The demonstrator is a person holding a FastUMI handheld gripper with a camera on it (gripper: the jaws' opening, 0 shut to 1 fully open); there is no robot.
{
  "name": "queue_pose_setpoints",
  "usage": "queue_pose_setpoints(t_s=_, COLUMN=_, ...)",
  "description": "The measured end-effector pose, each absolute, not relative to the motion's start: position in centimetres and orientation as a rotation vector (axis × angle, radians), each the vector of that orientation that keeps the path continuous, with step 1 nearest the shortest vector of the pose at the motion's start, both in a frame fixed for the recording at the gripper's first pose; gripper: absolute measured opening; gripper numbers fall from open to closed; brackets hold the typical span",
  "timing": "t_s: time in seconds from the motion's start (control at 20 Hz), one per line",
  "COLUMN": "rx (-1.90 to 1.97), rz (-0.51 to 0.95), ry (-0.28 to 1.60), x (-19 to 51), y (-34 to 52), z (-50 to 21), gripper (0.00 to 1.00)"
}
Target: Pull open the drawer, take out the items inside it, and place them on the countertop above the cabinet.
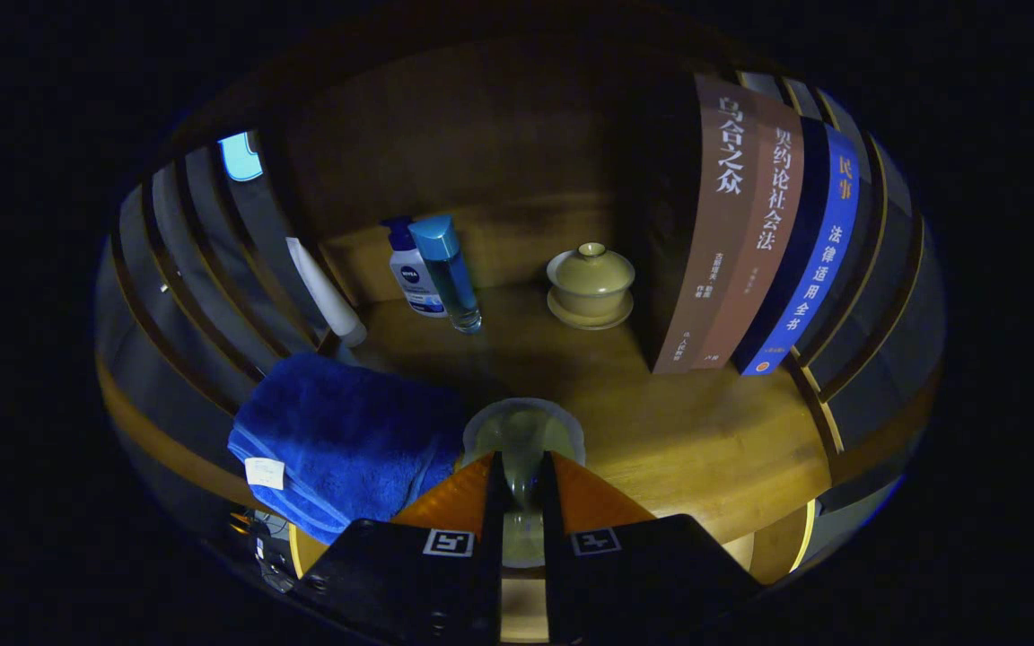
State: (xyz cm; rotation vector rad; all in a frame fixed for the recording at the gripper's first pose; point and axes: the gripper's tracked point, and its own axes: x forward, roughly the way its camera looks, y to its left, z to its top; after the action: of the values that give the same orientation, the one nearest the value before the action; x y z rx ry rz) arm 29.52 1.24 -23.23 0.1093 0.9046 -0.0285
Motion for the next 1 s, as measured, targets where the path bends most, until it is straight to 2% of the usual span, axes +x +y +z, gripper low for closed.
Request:
queue_pose_setpoints(t_s=0.15, rx=0.123, rz=-0.021, ry=0.899, x=29.9, y=1.4, z=-22.9, gripper=0.30)
queue_pose_setpoints(t_s=0.5, rx=0.113, rz=-0.011, ry=0.871, x=29.6, y=1.5, z=-22.6, gripper=0.97)
queue_pose_setpoints(t_s=0.8, rx=0.145, rz=0.038, ry=0.806, x=26.8, y=2.7, z=-20.5, gripper=0.98)
queue_pose_setpoints(t_s=1.0, rx=0.115, rz=0.049, ry=0.685, x=21.8, y=2.8, z=-18.4, gripper=0.98)
